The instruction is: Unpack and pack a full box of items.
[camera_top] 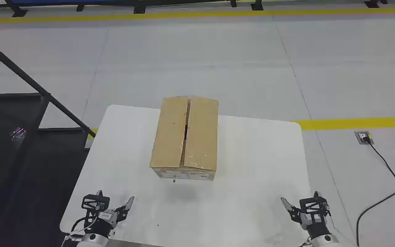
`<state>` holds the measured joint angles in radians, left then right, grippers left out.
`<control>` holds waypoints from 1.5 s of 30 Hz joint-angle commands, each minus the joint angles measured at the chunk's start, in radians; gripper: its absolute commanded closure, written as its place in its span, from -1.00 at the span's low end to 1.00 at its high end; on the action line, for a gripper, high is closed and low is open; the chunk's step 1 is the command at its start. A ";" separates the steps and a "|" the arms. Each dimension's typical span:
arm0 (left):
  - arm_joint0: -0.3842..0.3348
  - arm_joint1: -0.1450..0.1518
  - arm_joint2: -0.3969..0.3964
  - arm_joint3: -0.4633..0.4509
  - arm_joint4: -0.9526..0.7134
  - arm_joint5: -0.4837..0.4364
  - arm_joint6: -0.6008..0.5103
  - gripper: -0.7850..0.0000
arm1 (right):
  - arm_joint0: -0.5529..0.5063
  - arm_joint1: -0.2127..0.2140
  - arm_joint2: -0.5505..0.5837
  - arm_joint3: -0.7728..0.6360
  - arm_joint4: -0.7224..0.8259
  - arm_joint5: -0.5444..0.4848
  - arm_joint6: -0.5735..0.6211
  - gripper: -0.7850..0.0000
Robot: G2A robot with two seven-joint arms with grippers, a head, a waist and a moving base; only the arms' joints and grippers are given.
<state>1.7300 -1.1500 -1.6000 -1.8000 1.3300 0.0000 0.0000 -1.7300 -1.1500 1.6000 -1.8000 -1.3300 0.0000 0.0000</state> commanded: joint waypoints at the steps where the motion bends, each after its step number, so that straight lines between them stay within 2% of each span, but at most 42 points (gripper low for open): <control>1: 0.000 0.000 0.000 0.000 0.000 0.000 0.000 -1.00 | 0.000 0.000 0.000 0.000 0.000 0.000 0.000 -1.00; 8: -0.002 -0.001 0.001 -0.002 -0.004 -0.001 0.004 -1.00 | 0.000 0.000 0.000 0.000 0.000 0.000 0.000 -1.00; 13: 0.008 -0.004 -0.017 -0.008 -0.073 -0.048 0.097 -1.00 | 0.008 -0.001 -0.049 -0.081 -0.104 -0.038 -0.038 -1.00; 17: -0.045 -0.003 -0.028 0.038 -0.076 -0.098 0.182 -1.00 | 0.043 -0.003 -0.106 -0.134 -0.243 -0.015 0.007 -1.00; 19: -0.098 -0.004 -0.024 0.086 -0.066 -0.095 0.196 -1.00 | 0.070 -0.007 -0.154 -0.159 -0.311 0.015 0.035 -1.00; 21: -0.145 -0.005 -0.008 0.123 -0.068 -0.130 0.232 -1.00 | 0.104 -0.012 -0.200 -0.177 -0.383 0.037 0.067 -1.00; 26: -0.247 -0.012 0.017 0.192 -0.121 -0.151 0.245 -1.00 | 0.197 -0.029 -0.329 -0.189 -0.504 0.073 0.140 -1.00; 27: -0.258 -0.013 0.019 0.199 -0.126 -0.151 0.244 -1.00 | 0.213 -0.032 -0.355 -0.184 -0.513 0.053 0.161 -1.00; 28: -0.261 -0.013 0.019 0.202 -0.128 -0.147 0.244 -1.00 | 0.230 -0.031 -0.373 -0.176 -0.557 -0.007 0.199 -1.00; 29: -0.261 -0.013 0.019 0.202 -0.128 -0.147 0.244 -1.00 | 0.237 -0.030 -0.374 -0.177 -0.576 -0.021 0.213 -1.00; 41: -0.259 -0.014 0.024 0.201 -0.134 -0.156 0.238 -1.00 | 0.244 -0.033 -0.384 -0.189 -0.550 -0.008 0.186 -1.00; 45: -0.292 -0.019 0.039 0.226 -0.161 -0.139 0.218 -1.00 | 0.329 -0.051 -0.486 -0.161 -0.653 0.025 0.199 -1.00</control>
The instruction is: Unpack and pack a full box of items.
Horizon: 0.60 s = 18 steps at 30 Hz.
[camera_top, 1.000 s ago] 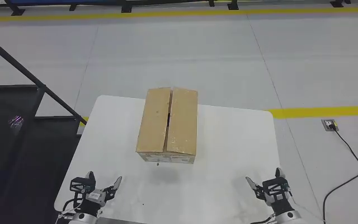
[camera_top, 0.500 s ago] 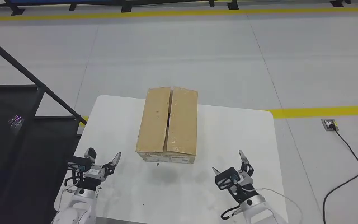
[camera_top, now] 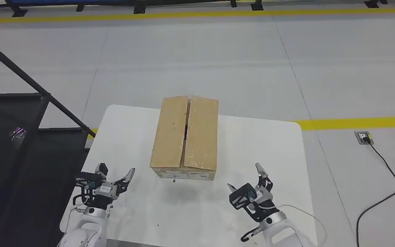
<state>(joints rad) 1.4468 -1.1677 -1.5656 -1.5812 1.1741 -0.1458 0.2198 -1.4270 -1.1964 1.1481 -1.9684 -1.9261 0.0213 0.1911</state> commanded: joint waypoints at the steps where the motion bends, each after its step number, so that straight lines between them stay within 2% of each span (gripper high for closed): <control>1: -0.015 -0.003 0.008 0.011 -0.013 0.013 0.002 -1.00 | 0.051 -0.011 -0.070 0.018 -0.080 0.007 0.013 -1.00; 7: -0.040 -0.013 0.022 0.023 -0.090 0.031 0.010 -1.00 | 0.218 -0.062 -0.254 0.124 -0.169 0.049 0.093 -1.00; 12: -0.051 -0.020 0.036 0.017 -0.113 0.052 0.017 -1.00 | 0.330 -0.108 -0.356 0.230 -0.207 0.103 0.151 -1.00; 13: -0.051 -0.021 0.037 0.015 -0.104 0.059 0.021 -1.00 | 0.348 -0.117 -0.372 0.257 -0.222 0.114 0.165 -0.88; 14: -0.051 -0.021 0.038 0.015 -0.090 0.067 0.026 -1.00 | 0.365 -0.126 -0.386 0.279 -0.225 0.125 0.178 -0.07; 15: -0.051 -0.022 0.041 0.015 -0.082 0.070 0.029 -1.00 | 0.380 -0.135 -0.397 0.298 -0.222 0.138 0.189 0.06; 18: -0.049 -0.023 0.040 0.021 -0.080 0.071 0.035 -1.00 | 0.406 -0.155 -0.419 0.337 -0.217 0.167 0.203 0.15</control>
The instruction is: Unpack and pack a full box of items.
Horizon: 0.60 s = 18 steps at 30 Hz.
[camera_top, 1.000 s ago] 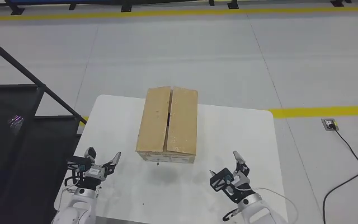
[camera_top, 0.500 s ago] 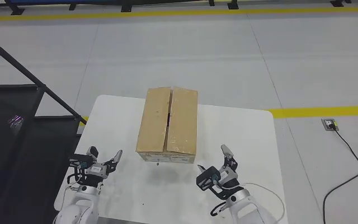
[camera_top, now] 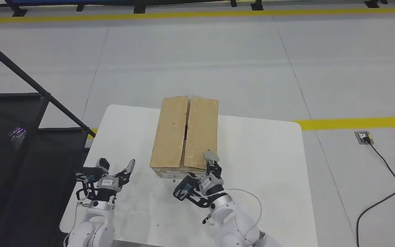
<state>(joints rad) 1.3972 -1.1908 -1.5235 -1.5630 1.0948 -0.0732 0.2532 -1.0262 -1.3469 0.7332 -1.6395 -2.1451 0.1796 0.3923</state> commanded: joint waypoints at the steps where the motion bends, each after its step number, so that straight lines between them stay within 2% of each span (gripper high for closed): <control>1: 0.001 0.000 -0.004 0.006 -0.001 -0.004 0.001 -1.00 | 0.009 -0.010 -0.008 0.018 0.002 0.017 0.002 0.18; 4: -0.002 -0.001 -0.011 0.016 -0.012 -0.010 -0.006 -1.00 | 0.010 -0.022 -0.012 0.033 -0.002 0.039 0.000 0.25; 7: -0.006 -0.002 -0.011 0.023 -0.009 -0.011 -0.009 -1.00 | 0.006 -0.030 -0.010 0.039 -0.007 0.047 -0.005 0.21; 14: -0.009 -0.005 -0.006 0.027 0.008 -0.008 -0.014 -1.00 | -0.002 -0.047 -0.002 0.051 -0.011 0.039 -0.020 0.26; 17: -0.010 -0.006 -0.007 0.027 0.011 -0.006 -0.015 -1.00 | -0.002 -0.054 0.002 0.059 -0.007 0.033 -0.028 0.51; 18: -0.012 -0.006 -0.008 0.029 0.012 -0.004 -0.017 -1.00 | -0.003 -0.056 0.003 0.061 -0.006 0.029 -0.034 0.79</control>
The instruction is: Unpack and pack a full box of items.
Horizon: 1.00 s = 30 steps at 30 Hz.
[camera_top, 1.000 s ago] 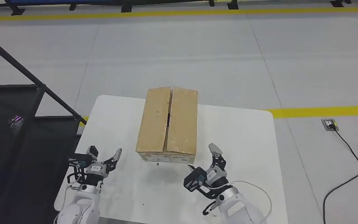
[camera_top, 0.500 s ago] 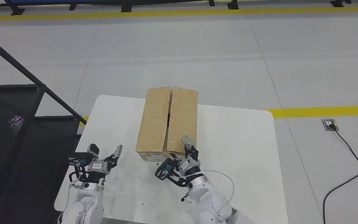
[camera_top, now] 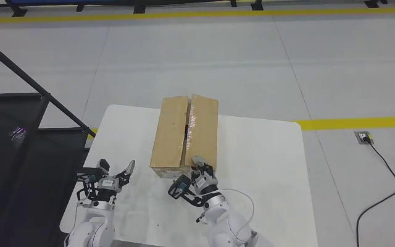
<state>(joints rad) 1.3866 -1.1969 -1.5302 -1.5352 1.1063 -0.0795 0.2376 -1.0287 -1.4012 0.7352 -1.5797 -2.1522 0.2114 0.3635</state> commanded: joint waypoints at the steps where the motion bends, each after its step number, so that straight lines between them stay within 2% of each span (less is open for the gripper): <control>1: -0.003 -0.001 -0.002 0.003 0.002 0.008 -0.003 -1.00 | -0.001 -0.003 0.003 0.004 0.000 -0.006 -0.013 1.00; 14: -0.044 -0.008 0.003 0.032 0.018 0.046 -0.037 -1.00 | -0.078 0.000 0.057 -0.051 -0.028 -0.073 -0.124 1.00; 25: -0.069 -0.012 0.048 0.059 0.077 0.008 -0.068 -1.00 | -0.169 0.019 0.138 -0.123 -0.005 -0.167 -0.233 1.00; 26: -0.069 -0.012 0.052 0.060 0.084 0.001 -0.067 -1.00 | -0.175 0.021 0.144 -0.128 -0.005 -0.176 -0.239 0.47; 27: -0.068 -0.012 0.057 0.059 0.088 -0.009 -0.066 -1.00 | -0.182 0.022 0.150 -0.134 -0.005 -0.182 -0.244 -0.15; 28: -0.067 -0.012 0.060 0.059 0.092 -0.017 -0.065 -1.00 | -0.188 0.023 0.154 -0.141 -0.007 -0.188 -0.250 -1.00; 30: -0.065 -0.012 0.064 0.059 0.104 -0.029 -0.063 -1.00 | -0.203 0.026 0.162 -0.159 -0.001 -0.203 -0.270 -1.00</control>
<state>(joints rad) 1.3204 -1.2093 -1.4681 -1.4759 1.2047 -0.1034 0.1737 -1.2253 -1.3763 0.8940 -1.7304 -2.1564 0.0144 0.1027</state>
